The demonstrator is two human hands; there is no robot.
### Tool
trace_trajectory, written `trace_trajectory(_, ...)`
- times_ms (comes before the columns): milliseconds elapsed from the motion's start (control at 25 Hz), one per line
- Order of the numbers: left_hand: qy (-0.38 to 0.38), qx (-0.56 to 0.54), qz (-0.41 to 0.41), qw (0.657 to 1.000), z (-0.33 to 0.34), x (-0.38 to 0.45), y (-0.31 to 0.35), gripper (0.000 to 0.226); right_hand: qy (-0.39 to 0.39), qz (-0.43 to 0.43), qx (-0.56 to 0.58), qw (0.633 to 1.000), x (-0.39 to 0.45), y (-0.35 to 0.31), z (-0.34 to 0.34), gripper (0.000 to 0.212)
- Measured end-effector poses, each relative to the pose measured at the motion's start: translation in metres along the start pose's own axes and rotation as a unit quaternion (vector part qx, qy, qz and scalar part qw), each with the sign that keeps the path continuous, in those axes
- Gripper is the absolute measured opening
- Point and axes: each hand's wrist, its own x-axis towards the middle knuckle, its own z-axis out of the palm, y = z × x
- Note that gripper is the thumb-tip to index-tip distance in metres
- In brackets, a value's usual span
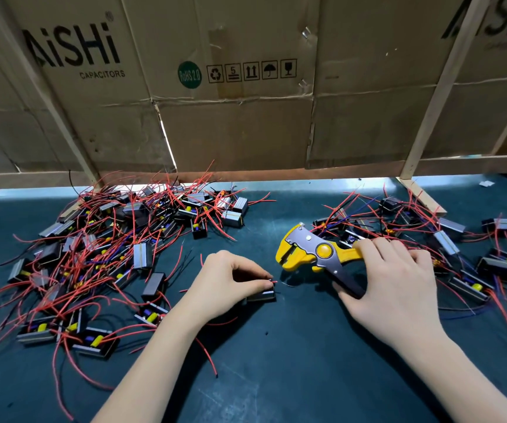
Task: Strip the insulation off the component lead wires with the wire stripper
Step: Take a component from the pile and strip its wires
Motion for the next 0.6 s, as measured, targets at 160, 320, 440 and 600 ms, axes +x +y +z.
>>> trace_trajectory(160, -0.006, -0.039, -0.040, 0.998, 0.001, 0.002, -0.003, 0.004, 0.004, -0.028, 0.021, 0.999, -0.001, -0.008, 0.001, 0.050)
trace_trajectory(320, -0.004, -0.040, -0.063, 0.997, 0.002, 0.004, -0.006, 0.009, -0.005, -0.041, 0.023, 0.999, -0.001, -0.012, 0.002, 0.048)
trace_trajectory(440, -0.004, -0.041, -0.068, 0.997, 0.002, 0.004, -0.008, 0.011, -0.001, -0.040, 0.030, 0.999, 0.000, -0.014, 0.004, 0.048)
trace_trajectory(600, -0.005, -0.031, -0.072, 0.997, 0.002, 0.005, -0.008, 0.016, 0.011, -0.054, 0.042, 0.998, 0.002, -0.015, 0.003, 0.047)
